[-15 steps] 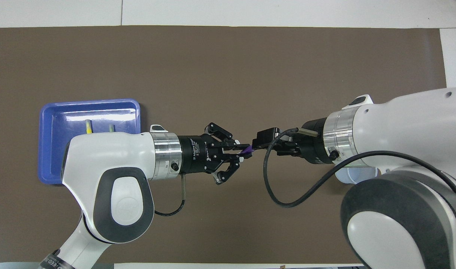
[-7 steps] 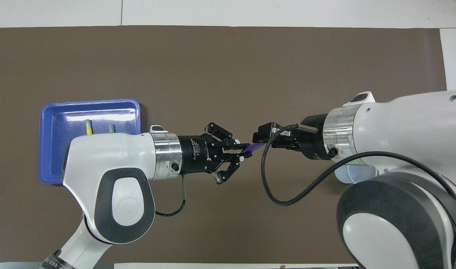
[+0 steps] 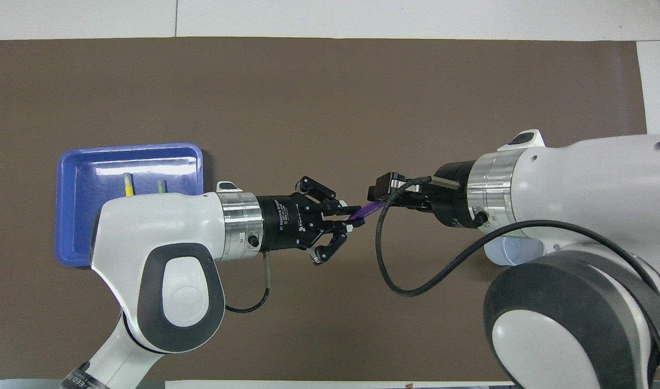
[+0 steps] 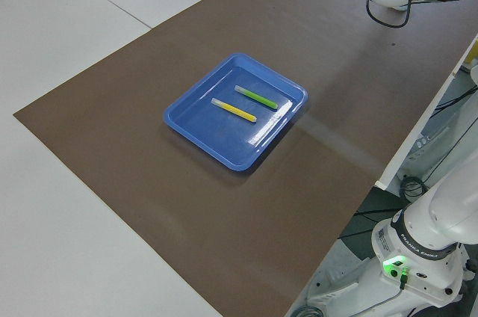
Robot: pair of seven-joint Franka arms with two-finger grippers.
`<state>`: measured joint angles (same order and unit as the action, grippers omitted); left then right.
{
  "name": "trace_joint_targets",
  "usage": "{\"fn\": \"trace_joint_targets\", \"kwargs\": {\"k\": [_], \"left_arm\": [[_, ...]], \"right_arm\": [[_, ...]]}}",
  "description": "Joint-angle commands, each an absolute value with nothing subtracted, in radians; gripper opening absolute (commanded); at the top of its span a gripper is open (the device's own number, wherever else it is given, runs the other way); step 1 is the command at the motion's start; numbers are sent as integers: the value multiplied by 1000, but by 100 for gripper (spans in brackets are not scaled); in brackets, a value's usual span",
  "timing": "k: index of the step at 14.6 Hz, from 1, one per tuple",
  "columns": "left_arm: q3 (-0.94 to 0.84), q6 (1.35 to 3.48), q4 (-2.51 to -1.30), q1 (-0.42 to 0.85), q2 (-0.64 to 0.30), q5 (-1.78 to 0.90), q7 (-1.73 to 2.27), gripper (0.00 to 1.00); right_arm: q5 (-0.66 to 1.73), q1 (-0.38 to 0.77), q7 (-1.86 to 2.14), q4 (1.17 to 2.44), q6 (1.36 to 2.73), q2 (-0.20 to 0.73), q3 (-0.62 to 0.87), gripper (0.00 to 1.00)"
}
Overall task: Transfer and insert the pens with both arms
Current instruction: 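Grasp the purple pen tip with the right gripper, open the left gripper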
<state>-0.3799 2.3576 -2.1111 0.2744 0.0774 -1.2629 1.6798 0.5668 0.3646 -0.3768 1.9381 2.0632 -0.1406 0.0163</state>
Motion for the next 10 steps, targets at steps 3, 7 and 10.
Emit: {"fn": "trace_joint_targets", "kwargs": {"k": [3,7,10], "left_arm": [[-371,2398,-2149,301,118,-1292,1689,0],[-371,2425,-2146,305,120,-1290,1683,95],[-371,2436,-2146,305,120,-1290,1686,100]], "right_arm": [[586,361,-374,1962,2069,-158,18,0],[571,344,-304,1959,2015,-158,12,0],[525,233,-91,1950,1896,-158,9,0]]}}
